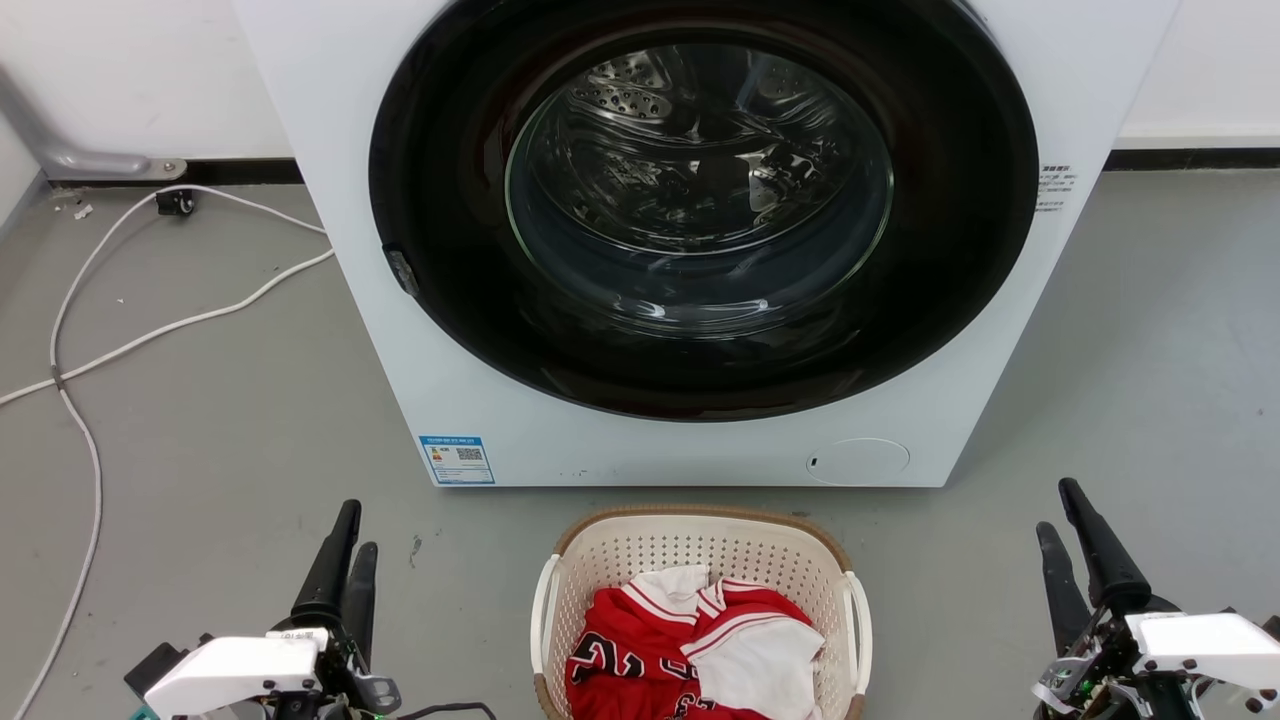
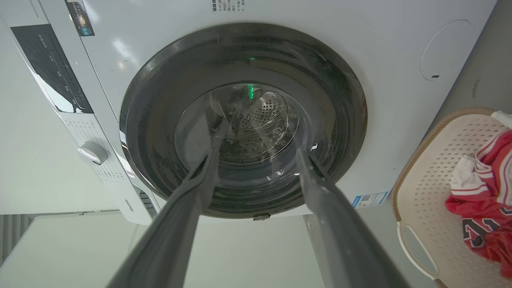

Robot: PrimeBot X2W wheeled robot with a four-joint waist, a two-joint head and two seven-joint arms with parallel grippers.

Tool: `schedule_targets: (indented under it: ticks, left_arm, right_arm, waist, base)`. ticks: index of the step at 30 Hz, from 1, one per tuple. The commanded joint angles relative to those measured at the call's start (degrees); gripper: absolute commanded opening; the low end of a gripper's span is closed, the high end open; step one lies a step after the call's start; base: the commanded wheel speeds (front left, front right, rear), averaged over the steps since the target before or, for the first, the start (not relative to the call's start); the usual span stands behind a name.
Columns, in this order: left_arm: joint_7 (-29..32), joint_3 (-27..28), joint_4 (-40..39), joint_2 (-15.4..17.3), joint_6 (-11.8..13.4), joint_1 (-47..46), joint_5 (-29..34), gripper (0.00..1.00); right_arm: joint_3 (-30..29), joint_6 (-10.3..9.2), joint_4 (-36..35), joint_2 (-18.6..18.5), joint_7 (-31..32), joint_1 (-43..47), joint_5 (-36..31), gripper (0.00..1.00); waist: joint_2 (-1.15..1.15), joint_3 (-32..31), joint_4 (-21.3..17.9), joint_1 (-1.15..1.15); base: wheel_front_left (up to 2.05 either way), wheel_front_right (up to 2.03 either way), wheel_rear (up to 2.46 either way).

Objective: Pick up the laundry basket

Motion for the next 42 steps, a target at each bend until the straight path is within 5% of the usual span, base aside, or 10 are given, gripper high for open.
schedule_targets:
  ticks: [1, 27, 42]
  left_arm:
    - [-0.7, 0.2, -1.5, 0.2, 0.0, -0.8, 1.7, 1.00]
    - [-7.2, -1.6, -10.2, 0.2, 4.3, 0.4, 30.1, 1.00]
    - [-10.2, -4.0, -12.6, 0.3, 6.2, 1.7, 45.1, 1.00]
  right_arm:
    - [0.2, 0.01, -1.3, -0.1, -0.7, -1.0, -1.4, 1.00]
    - [3.3, 0.01, -10.0, -0.1, -7.2, 0.1, -38.0, 1.00]
    - [4.8, 0.01, -11.8, -0.1, -10.2, 1.1, -53.6, 1.00]
  waist:
    - [0.00, 0.0, 0.0, 0.00]
    - [0.00, 0.7, -0.1, 0.00]
    - [0.00, 0.9, -0.1, 0.00]
  base:
    - [0.00, 0.00, 0.00]
    - [0.00, 0.00, 0.00]
    - [0.00, 0.00, 0.00]
